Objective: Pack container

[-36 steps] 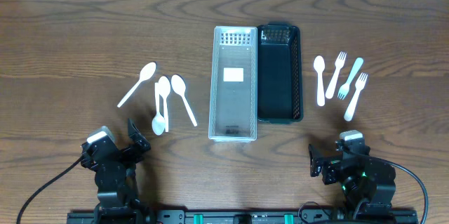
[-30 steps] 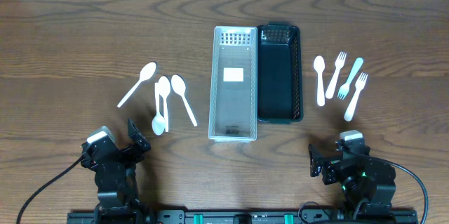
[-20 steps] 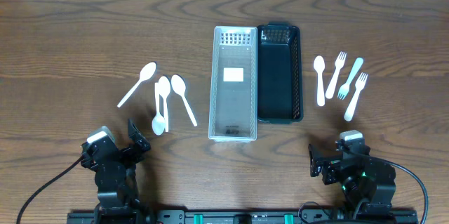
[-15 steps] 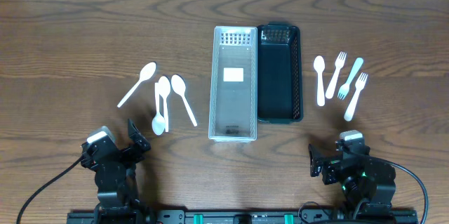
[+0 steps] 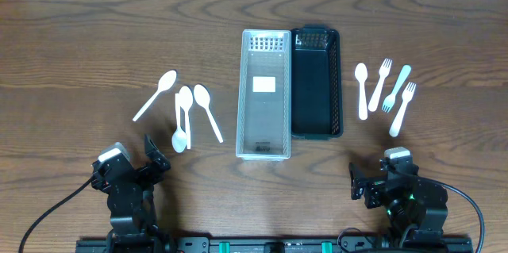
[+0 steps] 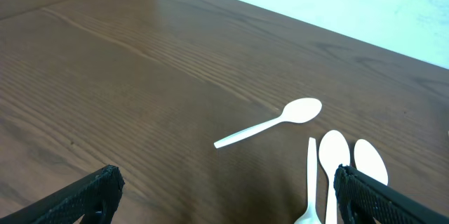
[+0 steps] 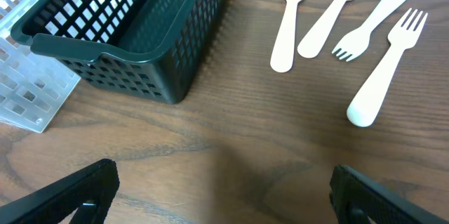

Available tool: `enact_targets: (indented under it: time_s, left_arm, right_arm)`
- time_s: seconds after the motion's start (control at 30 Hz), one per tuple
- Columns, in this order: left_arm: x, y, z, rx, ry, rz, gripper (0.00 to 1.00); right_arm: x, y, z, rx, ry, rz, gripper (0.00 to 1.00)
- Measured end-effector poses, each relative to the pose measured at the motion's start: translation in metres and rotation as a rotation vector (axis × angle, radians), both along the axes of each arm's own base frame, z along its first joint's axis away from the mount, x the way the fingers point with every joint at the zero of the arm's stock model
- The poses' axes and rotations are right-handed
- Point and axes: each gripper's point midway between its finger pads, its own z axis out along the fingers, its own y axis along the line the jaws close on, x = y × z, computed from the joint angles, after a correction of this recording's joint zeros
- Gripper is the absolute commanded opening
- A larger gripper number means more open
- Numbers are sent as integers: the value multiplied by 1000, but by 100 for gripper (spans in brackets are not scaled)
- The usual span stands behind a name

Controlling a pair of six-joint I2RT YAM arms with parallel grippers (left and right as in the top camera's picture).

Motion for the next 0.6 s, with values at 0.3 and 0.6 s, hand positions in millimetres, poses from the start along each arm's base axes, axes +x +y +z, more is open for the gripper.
enact_targets:
  time_s: [0.3,0.6]
  left_arm:
    - [0,0,0,0,0,0,98]
    - [3,-8,-1,-16,0,-49,98]
  right_arm:
    - [1,0,1,0,-4,-1,99]
    - [18,4,35,31,-158,10,99]
